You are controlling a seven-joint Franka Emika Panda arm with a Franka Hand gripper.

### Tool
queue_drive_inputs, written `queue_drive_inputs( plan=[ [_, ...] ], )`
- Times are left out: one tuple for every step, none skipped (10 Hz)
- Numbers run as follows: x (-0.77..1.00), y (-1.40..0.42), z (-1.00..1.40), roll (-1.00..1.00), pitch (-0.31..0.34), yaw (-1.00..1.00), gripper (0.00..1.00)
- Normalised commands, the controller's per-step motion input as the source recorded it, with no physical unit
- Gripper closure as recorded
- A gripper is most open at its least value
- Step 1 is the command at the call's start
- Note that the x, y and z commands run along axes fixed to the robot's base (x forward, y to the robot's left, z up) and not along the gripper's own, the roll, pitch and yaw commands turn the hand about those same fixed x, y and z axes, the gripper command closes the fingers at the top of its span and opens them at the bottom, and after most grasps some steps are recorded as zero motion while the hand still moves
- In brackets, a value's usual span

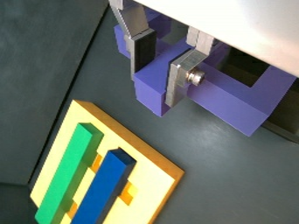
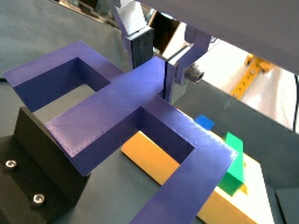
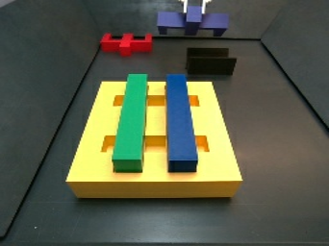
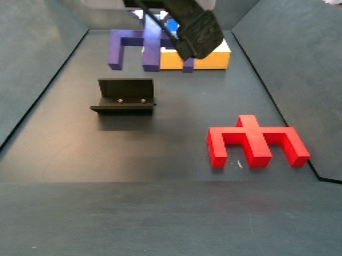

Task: Pick up the purple object. Move up. Place the purple object on the fixture. Regrasp the purple object. Move to above the board. Insert the purple object.
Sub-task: Place the purple object on the fixture.

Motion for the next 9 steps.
queue_drive_inputs(
  plan=[
    [0.0,0.0,-0.04,0.0,0.0,0.08,1.0],
    [0.0,0.0,-0.01,0.0,0.0,0.01,1.0],
    [0.4,0.05,-0.11,0.0,0.0,0.14,1.0],
    [0.75,0.11,-0.16,0.0,0.0,0.21,1.0],
    [0.86,0.12,-0.23,0.0,0.0,0.23,1.0],
    [0.7,0.11,-0.27,0.0,-0.014,0.25,1.0],
    [0.46,0.01,-0.27,-0.07,-0.006,0.08,1.0],
    [0.59,0.01,-0.25,-0.13,-0.023,0.0,1.0],
    [0.48,0.03,-0.3,-0.05,-0.057,0.0,1.0]
  ],
)
